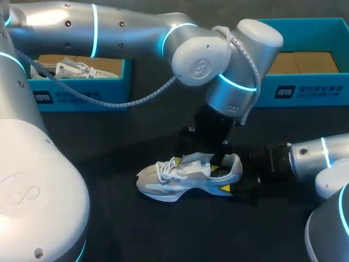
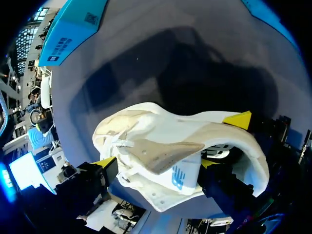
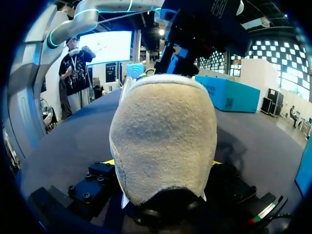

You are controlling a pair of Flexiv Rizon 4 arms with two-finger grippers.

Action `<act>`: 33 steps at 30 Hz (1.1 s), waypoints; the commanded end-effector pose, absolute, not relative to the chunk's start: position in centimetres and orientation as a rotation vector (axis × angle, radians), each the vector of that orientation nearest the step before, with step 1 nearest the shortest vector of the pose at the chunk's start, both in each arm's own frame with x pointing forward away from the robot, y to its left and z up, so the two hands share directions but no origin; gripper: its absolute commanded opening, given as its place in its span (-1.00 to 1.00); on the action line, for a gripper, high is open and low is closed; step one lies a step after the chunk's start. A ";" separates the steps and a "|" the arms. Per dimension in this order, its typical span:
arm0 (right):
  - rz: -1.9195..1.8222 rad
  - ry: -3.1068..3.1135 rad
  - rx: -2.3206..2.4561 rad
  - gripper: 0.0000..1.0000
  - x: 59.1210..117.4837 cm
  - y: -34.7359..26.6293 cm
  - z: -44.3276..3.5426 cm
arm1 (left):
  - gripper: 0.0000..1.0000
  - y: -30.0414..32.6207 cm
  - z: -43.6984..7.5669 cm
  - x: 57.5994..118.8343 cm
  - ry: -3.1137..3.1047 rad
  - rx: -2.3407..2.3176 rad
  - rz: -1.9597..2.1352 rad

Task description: Take the shoe out of the shoebox, open the shoe tongue, remove and reinsert the insole, then place the shoe into the shoebox

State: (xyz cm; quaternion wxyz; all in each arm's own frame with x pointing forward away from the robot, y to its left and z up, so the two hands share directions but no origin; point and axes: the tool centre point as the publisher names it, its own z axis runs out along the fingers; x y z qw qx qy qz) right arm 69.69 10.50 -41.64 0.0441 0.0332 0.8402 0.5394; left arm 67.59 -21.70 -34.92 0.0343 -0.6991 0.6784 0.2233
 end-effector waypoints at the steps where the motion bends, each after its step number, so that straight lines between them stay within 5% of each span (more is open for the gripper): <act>1: 1.644 2.569 0.103 -1.00 69.5 10.5 -41.6 | 1.00 -20.6 -34.3 67.3 2.100 -2.161 0.669; 9: 1.644 2.569 0.103 -1.00 69.5 10.5 -41.6 | 0.89 -19.9 -33.4 66.6 2.129 -2.167 0.634; 21: 1.644 2.569 0.103 -1.00 69.5 10.5 -41.6 | 0.41 -19.0 -32.6 66.7 2.173 -2.224 0.558; 26: 1.644 2.569 0.103 -1.00 69.5 10.5 -41.6 | -0.04 -18.8 -32.0 66.6 2.186 -2.236 0.510; 33: 1.644 2.569 0.103 -1.00 69.5 10.5 -41.6 | -0.20 -18.6 -31.7 66.6 2.201 -2.243 0.483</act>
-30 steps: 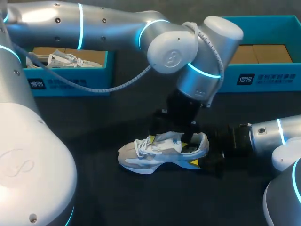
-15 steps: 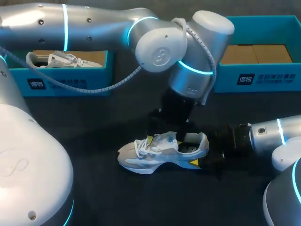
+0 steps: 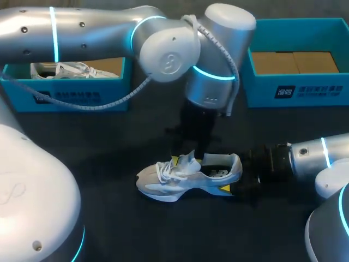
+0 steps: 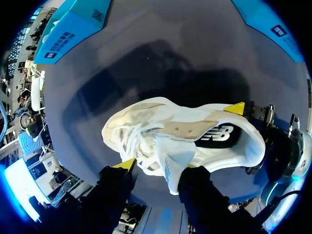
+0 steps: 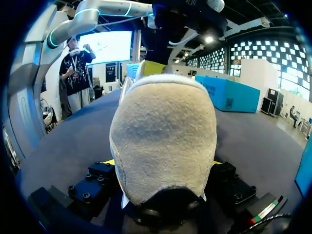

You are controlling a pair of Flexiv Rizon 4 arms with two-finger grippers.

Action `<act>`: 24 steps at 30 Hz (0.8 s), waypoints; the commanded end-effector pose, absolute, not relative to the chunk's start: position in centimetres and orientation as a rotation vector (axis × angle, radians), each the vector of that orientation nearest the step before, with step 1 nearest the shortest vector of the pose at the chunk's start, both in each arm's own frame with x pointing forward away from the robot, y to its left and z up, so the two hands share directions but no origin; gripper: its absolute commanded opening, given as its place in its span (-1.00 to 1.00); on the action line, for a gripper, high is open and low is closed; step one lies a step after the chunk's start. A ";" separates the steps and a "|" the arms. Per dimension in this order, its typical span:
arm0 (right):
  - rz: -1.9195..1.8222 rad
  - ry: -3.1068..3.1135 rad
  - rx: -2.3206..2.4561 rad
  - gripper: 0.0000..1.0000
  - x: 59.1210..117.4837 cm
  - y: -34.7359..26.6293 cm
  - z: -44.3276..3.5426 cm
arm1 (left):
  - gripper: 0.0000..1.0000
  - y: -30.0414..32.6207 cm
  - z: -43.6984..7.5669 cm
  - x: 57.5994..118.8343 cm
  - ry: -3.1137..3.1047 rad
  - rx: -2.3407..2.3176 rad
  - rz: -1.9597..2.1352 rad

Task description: Take the shoe out of the shoebox, open the shoe tongue, remove and reinsert the insole, then place the shoe into the shoebox

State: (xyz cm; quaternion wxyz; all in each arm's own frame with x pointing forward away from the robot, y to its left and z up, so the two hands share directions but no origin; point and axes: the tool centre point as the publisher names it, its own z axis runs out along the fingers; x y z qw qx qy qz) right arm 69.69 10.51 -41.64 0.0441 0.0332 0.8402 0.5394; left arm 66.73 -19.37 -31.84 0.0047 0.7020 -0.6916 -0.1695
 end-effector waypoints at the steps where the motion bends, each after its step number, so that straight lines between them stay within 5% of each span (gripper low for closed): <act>1: 1.644 2.569 0.103 -1.00 69.5 10.5 -41.6 | -0.23 -18.5 -31.7 66.6 -2.145 2.189 -0.465; 10: 1.644 2.569 0.103 -1.00 69.5 10.5 -41.6 | -0.48 -17.3 -31.7 66.7 -2.112 2.187 -0.409; 14: 1.644 2.569 0.103 -1.00 69.5 10.5 -41.6 | -1.00 -16.7 -31.8 66.5 -2.121 2.160 -0.364; 24: 1.644 2.569 0.103 -1.00 69.5 10.5 -41.6 | -1.00 -14.3 -31.6 66.4 -2.062 2.078 -0.141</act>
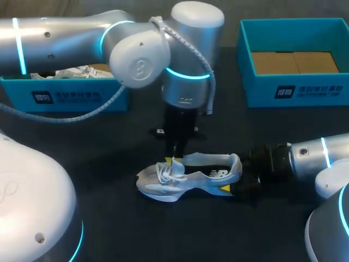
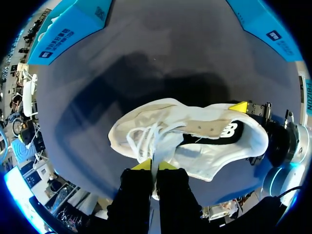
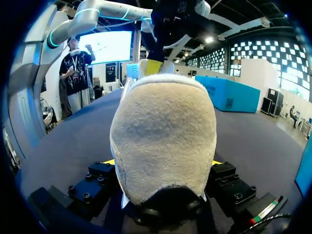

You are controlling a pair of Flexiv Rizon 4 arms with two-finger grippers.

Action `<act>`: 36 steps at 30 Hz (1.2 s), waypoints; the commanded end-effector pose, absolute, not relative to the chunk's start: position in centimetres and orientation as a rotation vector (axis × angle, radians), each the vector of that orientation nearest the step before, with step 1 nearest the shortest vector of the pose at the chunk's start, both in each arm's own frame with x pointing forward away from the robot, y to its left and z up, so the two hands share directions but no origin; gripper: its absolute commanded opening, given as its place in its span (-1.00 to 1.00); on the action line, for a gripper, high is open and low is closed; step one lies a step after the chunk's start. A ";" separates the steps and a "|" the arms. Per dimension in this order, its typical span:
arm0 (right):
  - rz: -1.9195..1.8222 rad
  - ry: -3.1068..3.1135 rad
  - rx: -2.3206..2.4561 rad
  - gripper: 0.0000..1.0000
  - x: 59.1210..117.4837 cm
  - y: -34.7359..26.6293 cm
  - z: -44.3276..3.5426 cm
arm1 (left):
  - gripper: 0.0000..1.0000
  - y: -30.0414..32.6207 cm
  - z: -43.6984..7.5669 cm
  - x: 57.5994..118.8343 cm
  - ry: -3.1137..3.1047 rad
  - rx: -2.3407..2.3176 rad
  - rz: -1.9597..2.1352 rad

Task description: Take the shoe out of the shoebox, open the shoe tongue, remove and reinsert the insole, then place the shoe into the shoebox

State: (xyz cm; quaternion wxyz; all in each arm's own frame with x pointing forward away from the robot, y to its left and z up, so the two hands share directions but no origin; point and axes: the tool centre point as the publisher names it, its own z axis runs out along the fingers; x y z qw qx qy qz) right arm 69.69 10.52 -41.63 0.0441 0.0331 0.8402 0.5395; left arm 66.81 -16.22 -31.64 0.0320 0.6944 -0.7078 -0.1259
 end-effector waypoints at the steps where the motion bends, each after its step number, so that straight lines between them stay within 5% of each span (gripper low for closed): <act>1: 1.644 2.569 0.103 -1.00 69.5 10.5 -41.6 | -1.00 -14.0 -31.6 66.4 -2.057 2.066 -0.121; 27: 1.644 2.569 0.103 -1.00 69.5 10.5 -41.6 | -0.91 -8.4 -37.6 66.3 -1.841 1.974 0.046; 30: 1.644 2.569 0.103 -1.00 69.5 10.5 -41.6 | -0.34 -7.9 -37.4 66.0 -1.842 1.963 0.048; 31: 1.644 2.569 0.103 -1.00 69.5 10.5 -41.6 | -0.01 -7.7 -37.2 65.9 -1.852 1.953 0.055; 33: 1.644 2.569 0.103 -1.00 69.5 10.5 -41.6 | 1.00 -7.3 -36.8 65.7 -1.869 1.951 0.071; 36: 1.644 2.569 0.103 -1.00 69.5 10.5 -41.6 | 1.00 -6.9 -35.8 65.3 -1.907 1.945 0.107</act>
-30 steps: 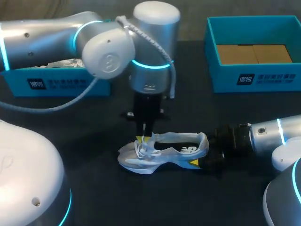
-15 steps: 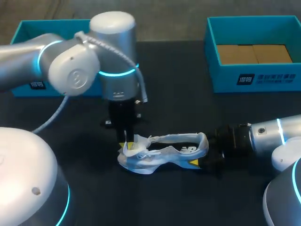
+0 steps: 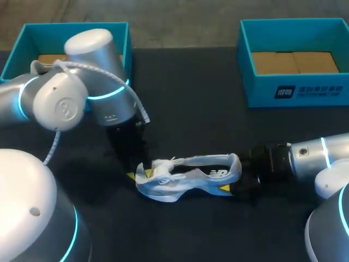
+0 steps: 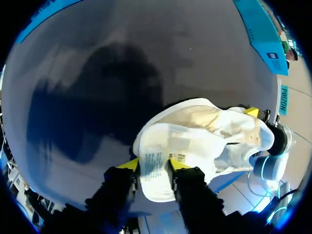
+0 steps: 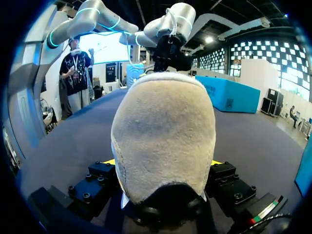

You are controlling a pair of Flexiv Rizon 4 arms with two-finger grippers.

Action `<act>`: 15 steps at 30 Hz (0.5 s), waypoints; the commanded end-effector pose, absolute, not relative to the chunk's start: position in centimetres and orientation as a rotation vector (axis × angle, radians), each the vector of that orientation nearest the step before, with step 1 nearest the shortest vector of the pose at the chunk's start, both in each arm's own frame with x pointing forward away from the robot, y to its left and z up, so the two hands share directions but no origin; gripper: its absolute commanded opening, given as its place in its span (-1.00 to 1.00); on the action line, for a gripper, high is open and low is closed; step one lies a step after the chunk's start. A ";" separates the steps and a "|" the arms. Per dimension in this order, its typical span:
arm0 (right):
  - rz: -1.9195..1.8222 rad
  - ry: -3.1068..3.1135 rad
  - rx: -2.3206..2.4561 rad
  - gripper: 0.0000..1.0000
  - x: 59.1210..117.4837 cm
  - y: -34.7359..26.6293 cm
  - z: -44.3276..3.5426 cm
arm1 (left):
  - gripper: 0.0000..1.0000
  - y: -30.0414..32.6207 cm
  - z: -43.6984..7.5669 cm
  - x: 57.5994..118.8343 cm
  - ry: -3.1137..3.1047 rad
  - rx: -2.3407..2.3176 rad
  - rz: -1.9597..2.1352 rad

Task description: Take the shoe out of the shoebox, open the shoe tongue, remove and reinsert the insole, then place the shoe into the shoebox

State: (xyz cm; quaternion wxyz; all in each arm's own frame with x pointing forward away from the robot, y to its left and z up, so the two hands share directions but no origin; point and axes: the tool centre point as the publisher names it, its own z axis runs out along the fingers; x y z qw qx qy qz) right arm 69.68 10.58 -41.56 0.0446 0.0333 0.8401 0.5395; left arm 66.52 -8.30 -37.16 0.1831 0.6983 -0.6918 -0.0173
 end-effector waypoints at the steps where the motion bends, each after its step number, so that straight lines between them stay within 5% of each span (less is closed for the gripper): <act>1: 1.644 2.569 0.103 -1.00 69.5 10.5 -41.6 | 1.00 -6.7 -35.4 65.1 -1.924 1.939 0.110; 15: 1.644 2.569 0.103 -1.00 69.5 10.5 -41.6 | 1.00 -6.0 -29.7 65.6 -2.096 1.907 0.263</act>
